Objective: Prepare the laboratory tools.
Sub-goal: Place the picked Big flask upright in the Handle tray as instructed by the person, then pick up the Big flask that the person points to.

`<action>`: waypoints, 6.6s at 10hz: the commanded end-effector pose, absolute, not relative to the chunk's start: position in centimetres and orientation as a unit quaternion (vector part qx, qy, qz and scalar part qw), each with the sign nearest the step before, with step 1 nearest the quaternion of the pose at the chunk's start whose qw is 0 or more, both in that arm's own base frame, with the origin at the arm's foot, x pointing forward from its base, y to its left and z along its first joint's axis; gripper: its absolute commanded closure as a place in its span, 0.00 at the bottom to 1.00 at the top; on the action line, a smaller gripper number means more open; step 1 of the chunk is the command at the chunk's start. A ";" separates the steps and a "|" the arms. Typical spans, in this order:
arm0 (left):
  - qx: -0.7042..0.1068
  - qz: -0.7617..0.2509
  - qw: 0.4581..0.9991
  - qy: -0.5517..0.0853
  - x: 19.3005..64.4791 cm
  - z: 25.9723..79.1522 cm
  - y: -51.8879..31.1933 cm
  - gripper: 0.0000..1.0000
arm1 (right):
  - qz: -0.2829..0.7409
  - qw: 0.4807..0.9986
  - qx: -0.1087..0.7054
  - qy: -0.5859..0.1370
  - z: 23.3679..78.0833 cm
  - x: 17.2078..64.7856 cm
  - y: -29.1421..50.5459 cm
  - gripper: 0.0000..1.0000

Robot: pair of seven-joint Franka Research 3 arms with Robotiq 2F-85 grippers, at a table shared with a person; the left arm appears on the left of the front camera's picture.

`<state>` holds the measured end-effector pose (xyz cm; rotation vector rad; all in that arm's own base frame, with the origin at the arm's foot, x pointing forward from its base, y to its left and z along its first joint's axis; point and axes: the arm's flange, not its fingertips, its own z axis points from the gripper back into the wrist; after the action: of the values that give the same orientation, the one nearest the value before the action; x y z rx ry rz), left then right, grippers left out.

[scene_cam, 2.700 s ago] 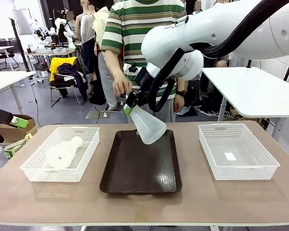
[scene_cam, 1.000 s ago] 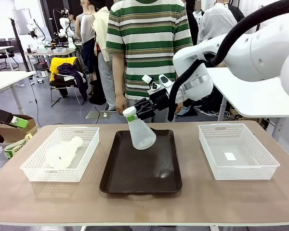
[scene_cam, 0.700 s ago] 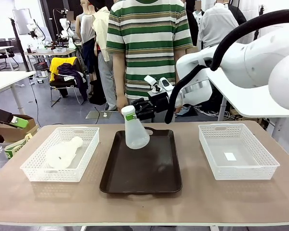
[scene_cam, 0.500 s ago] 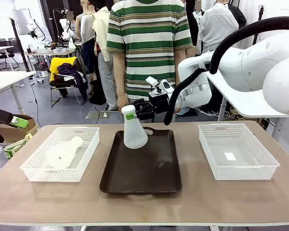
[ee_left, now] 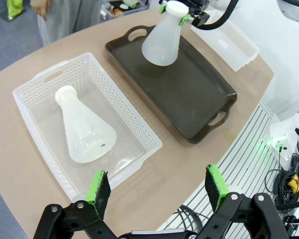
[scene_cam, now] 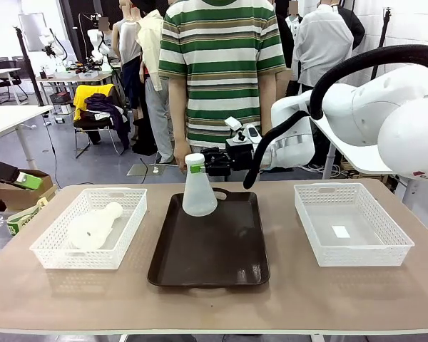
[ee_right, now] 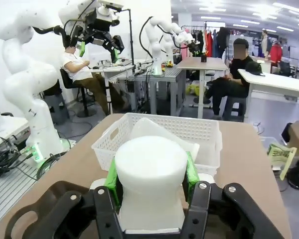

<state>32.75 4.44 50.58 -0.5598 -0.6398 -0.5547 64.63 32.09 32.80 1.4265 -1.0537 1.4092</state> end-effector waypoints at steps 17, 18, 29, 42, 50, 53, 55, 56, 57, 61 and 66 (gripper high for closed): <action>-0.277 -0.273 0.867 -0.311 32.8 50.5 4.7 0.00 | 0.561 0.447 0.583 -0.382 29.3 66.0 31.7 0.00; -0.277 -0.273 0.867 -0.311 32.8 50.5 4.7 0.00 | 0.569 0.452 0.579 -0.369 29.4 65.8 31.7 0.00; -0.277 -0.273 0.867 -0.311 32.8 50.5 4.7 0.00 | 0.577 0.470 0.574 -0.341 29.2 65.5 30.5 0.00; -0.277 -0.273 0.867 -0.311 32.8 50.5 4.7 0.00 | 0.577 0.470 0.574 -0.341 29.2 65.5 30.5 0.00; -0.277 -0.273 0.867 -0.311 32.8 50.5 4.7 0.00 | 0.573 0.580 0.437 -0.379 38.9 59.9 17.9 0.00; -0.277 -0.273 0.867 -0.311 32.8 50.5 4.7 0.00 | 0.503 0.702 0.271 -0.426 42.9 56.6 9.0 0.00; -0.277 -0.273 0.867 -0.311 32.8 50.5 4.7 0.00 | 0.461 0.740 0.230 -0.432 43.1 54.4 5.5 0.00; -0.277 -0.273 0.867 -0.311 32.8 50.5 4.7 0.00 | 0.440 0.750 0.227 -0.438 42.7 53.5 3.8 0.00; -0.277 -0.273 0.867 -0.311 32.8 50.5 4.7 0.00 | 0.422 0.758 0.224 -0.444 42.2 52.6 2.4 0.00; -0.277 -0.273 0.867 -0.311 32.8 50.5 4.7 0.00 | 0.396 0.751 0.239 -0.472 39.9 51.3 0.7 0.00; -0.277 -0.273 0.867 -0.311 32.8 50.5 4.7 0.00 | 0.396 0.765 0.233 -0.452 40.6 51.7 0.6 0.00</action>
<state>32.75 4.49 50.62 -0.5598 -0.6404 -0.5538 51.68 0.59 40.45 0.5167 -1.0085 0.8723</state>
